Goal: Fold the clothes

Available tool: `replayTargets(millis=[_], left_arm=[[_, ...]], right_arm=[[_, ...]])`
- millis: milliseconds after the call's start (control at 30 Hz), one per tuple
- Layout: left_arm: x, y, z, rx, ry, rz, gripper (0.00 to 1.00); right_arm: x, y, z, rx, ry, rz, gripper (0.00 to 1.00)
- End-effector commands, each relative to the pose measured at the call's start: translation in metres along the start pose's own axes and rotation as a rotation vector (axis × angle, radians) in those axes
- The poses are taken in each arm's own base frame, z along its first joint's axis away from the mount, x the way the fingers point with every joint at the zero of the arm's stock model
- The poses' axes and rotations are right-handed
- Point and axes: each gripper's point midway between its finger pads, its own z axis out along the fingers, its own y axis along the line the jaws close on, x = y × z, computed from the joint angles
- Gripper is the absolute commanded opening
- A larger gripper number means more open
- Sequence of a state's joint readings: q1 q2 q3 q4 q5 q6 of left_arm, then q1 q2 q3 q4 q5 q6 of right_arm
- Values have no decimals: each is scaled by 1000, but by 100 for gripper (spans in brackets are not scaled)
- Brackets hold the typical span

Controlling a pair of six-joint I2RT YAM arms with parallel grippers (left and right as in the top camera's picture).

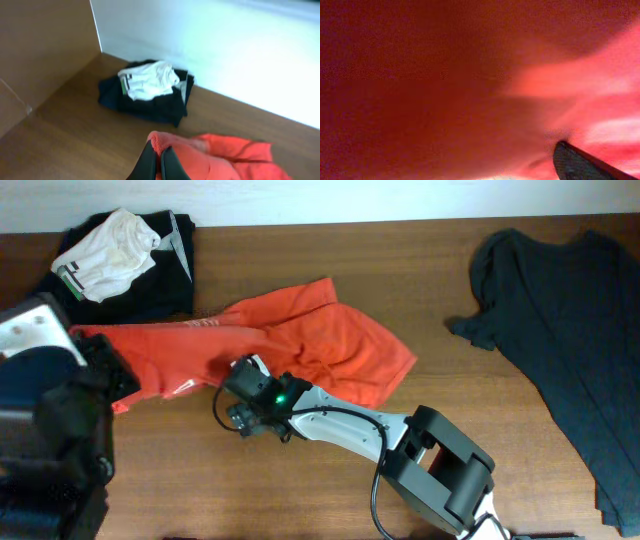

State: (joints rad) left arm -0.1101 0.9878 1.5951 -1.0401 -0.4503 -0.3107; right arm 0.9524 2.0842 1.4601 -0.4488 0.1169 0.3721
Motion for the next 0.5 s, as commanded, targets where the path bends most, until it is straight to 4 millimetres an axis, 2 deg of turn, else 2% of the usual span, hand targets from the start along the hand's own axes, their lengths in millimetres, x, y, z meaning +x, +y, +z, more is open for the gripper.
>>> replayTargets(millis=[0, 33, 133, 167, 200, 233, 267, 300, 333, 367, 467], left_arm=[[-7, 6, -7, -24, -23, 6, 0], [-2, 7, -5, -31, 1, 17, 0], [0, 9, -7, -32, 6, 20, 0], [-2, 9, -10, -30, 4, 19, 0], [-5, 10, -14, -29, -2, 16, 0], [-10, 12, -19, -27, -11, 12, 0], [-11, 13, -22, -27, -11, 11, 0], [-10, 14, -23, -29, -6, 14, 0], [-6, 15, -23, -35, 10, 23, 0], [-1, 22, -22, -76, 29, 38, 0], [9, 25, -11, -123, 82, 70, 0]], right_arm=[[-33, -10, -16, 51, -139, 111, 99], [-42, -17, -18, 95, -186, 119, 98], [-47, -23, -18, 112, -206, 140, 98], [-48, -23, -18, 111, -208, 142, 90], [-48, -26, -18, 120, -211, 144, 59], [-50, -34, -18, 144, -214, 153, 36], [-51, -48, -21, 178, -213, 166, 27], [-52, -62, -26, 206, -206, 183, 12], [-54, -80, -35, 231, -197, 207, 4], [-60, -109, -57, 262, -203, 252, 4], [-79, -170, -114, 293, -253, 286, 4]])
